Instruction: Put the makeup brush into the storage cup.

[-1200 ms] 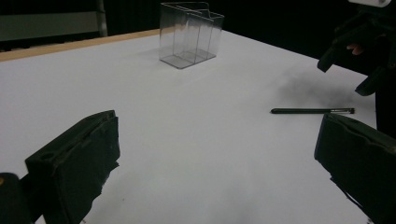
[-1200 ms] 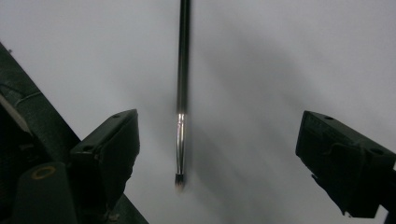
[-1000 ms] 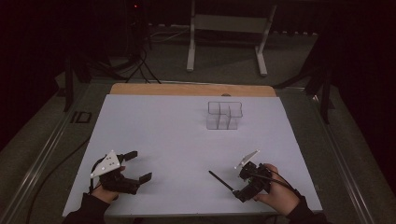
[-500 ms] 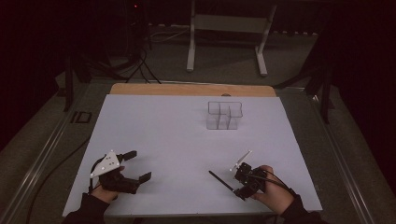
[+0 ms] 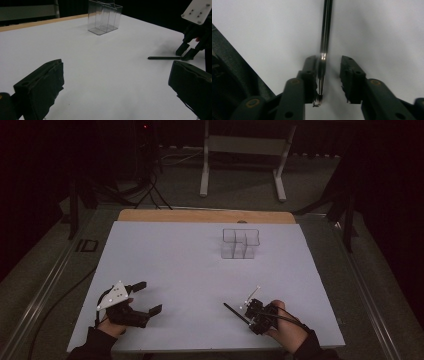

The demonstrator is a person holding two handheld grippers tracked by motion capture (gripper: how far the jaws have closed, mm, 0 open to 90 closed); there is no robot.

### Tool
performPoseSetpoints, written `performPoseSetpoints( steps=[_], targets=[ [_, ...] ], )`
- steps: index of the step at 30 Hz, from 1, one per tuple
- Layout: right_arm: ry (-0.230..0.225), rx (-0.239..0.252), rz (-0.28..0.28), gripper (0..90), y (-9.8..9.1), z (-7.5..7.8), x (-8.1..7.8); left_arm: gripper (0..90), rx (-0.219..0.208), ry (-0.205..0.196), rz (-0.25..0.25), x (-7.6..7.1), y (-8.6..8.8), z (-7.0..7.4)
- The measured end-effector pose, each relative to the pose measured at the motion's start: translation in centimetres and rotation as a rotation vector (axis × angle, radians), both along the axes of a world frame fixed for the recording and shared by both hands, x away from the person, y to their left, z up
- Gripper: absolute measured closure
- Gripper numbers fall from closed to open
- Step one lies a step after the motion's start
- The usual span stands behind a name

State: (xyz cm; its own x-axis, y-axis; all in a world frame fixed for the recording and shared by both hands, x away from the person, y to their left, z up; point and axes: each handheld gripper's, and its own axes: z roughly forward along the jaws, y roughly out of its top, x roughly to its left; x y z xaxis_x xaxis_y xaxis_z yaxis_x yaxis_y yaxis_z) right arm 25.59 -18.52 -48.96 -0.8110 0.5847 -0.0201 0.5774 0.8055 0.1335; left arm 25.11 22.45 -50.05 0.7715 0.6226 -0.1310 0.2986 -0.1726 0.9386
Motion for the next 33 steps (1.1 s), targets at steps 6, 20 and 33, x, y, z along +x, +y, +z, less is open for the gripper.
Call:
performPoseSetpoints(
  steps=[6,20,33],
  targets=[
    [-0.034,-0.045,0.046,82.9,1.0,0.0,-1.0,1.3,-0.003,0.002,0.003,0.0,0.1,0.0],
    [0.051,0.08,-0.025,83.9,-1.7,1.8,2.3,1.3,0.005,-0.024,-0.002,-0.1,-0.1,0.0],
    [0.047,0.112,0.011,83.9,-2.5,2.3,4.6,1.3,0.049,-0.013,-0.018,0.0,-0.9,0.2]
  ],
)
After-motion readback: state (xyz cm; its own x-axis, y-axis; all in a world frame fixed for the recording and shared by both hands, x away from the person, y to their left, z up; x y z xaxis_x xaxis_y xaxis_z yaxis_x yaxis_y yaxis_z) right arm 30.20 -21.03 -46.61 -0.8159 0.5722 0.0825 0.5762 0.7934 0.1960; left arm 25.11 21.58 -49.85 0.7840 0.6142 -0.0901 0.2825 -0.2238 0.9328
